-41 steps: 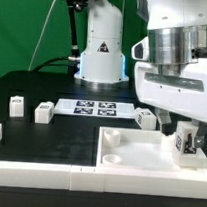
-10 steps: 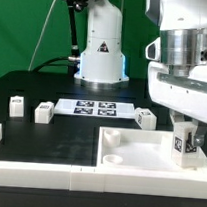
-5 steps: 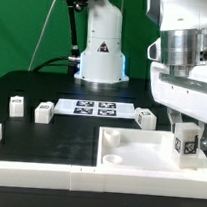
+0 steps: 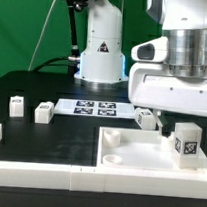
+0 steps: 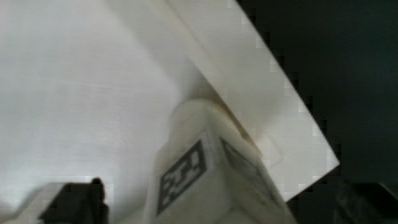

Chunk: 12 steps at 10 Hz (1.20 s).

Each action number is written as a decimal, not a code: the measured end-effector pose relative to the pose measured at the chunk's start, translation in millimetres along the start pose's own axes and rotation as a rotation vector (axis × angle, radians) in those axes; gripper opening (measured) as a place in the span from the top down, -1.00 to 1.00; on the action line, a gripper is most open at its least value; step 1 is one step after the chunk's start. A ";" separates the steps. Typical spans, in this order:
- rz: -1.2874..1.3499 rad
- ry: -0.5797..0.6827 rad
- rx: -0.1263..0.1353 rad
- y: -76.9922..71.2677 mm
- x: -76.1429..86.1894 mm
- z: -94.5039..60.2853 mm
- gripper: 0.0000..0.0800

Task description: Assemble one leg

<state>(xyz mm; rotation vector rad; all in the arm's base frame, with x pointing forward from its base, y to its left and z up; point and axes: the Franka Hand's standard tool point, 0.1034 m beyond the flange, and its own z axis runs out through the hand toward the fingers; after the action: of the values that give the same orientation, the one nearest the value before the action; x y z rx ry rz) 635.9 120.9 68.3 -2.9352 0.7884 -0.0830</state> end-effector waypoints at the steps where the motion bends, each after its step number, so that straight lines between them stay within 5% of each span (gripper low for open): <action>1: -0.101 0.001 -0.004 0.6 0.5 0.4 -0.62; 5: -0.485 0.004 -0.056 -3.7 -1.0 -2.1 -0.62; 8: -0.698 -0.002 -0.060 1.0 2.5 -2.1 -0.62; 9: -0.698 -0.002 -0.060 1.1 2.6 -2.0 -0.30; 10: -0.697 -0.002 -0.060 1.1 2.6 -2.0 -0.30; 12: -0.655 -0.001 -0.059 0.9 2.4 -2.0 0.27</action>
Offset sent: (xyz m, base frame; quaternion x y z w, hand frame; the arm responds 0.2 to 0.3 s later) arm 0.0055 0.0124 0.0046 -0.0418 -0.0084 -0.1893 0.9810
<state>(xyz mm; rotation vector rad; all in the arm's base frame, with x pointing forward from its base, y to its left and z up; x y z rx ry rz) 637.3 118.7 70.3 -3.1103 -0.2000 -0.1067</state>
